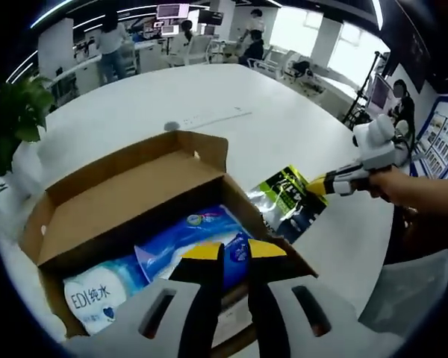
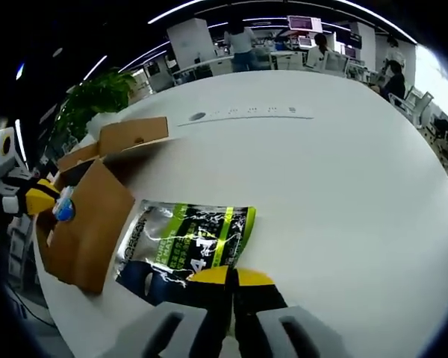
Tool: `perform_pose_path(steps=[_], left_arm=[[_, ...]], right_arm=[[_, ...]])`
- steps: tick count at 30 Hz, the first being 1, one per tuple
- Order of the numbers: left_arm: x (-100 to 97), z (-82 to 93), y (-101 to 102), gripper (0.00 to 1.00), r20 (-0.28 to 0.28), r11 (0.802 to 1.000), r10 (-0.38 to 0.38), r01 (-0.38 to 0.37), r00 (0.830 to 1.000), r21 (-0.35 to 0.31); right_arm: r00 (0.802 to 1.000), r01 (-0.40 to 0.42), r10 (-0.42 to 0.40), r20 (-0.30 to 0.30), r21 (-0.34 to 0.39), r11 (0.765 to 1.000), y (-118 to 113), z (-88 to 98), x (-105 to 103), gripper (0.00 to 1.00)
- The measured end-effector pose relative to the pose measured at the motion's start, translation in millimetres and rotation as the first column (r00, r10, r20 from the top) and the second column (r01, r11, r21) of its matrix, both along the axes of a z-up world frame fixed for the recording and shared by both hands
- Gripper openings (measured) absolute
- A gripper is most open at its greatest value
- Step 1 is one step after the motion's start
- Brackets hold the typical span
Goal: Operate the shoe box by opening the lid, removing the specified soft item, and placing it in the target area until the item is outside and the box remains undamaged.
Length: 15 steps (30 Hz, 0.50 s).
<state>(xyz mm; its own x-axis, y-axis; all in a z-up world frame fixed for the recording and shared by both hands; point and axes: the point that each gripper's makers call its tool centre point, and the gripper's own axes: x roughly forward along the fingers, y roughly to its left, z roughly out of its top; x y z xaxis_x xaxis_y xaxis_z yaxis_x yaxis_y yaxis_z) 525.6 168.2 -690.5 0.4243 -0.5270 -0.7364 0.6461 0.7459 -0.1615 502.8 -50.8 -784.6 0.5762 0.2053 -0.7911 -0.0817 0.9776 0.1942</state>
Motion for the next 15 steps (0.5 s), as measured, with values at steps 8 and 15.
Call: perform_pose_path(steps=[8, 15], left_arm=[[8.9, 3.4, 44, 0.12, 0.024, 0.998, 0.058, -0.058, 0.998, -0.002], [12.5, 7.1, 73, 0.16, 0.046, 0.996, 0.085, -0.085, 0.995, -0.001]], right_arm=[[0.999, -0.035, 0.037, 0.031, -0.050, 0.998, -3, 7.0, 0, 0.02], [0.991, -0.104, 0.108, 0.074, -0.057, 0.993, 9, 24.4, 1, 0.14]])
